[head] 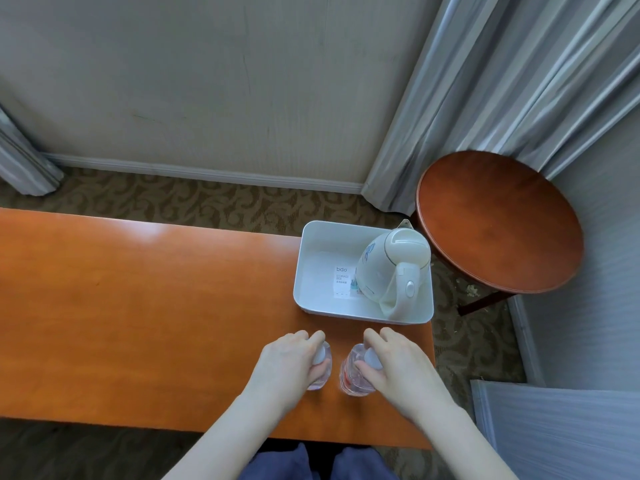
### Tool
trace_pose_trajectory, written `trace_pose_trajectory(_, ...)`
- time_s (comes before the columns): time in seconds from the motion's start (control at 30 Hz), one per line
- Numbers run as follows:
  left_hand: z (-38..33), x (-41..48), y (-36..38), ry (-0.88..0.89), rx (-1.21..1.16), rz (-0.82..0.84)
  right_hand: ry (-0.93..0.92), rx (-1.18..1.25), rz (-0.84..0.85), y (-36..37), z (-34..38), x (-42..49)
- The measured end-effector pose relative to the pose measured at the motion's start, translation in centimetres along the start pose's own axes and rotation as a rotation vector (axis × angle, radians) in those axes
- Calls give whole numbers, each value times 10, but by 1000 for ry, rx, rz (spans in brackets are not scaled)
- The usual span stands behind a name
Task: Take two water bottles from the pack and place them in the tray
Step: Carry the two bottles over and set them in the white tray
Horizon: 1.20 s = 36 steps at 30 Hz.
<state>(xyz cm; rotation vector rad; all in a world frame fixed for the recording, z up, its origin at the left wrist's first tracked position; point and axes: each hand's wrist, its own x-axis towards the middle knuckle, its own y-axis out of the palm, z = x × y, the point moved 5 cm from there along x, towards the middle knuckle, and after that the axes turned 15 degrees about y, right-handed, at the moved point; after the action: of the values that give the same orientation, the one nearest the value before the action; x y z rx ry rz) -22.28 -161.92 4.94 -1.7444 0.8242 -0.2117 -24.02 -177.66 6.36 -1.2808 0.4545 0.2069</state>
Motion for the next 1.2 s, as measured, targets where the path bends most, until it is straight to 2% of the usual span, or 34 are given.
trace_pose_trajectory(0.1, 6, 7, -34, -8, -48, -75, -57, 53, -119, -37, 5, 5)
trace_pose_trajectory(0.23, 11, 22, -93, 12, -35, -200, -146, 91, -164, -88, 23, 18)
trace_pose_trajectory(0.5, 38, 83, -156, 84, -70, -391, -156, 13, -308, -145, 46, 85)
trace_pose_trajectory(0.9, 90, 188, -120, -23, -74, -252, -39, -39, -252, -121, 47, 202)
trace_pose_trajectory(1.2, 115, 215, -88, -71, -66, -192, 29, -66, -154, -89, 36, 241)
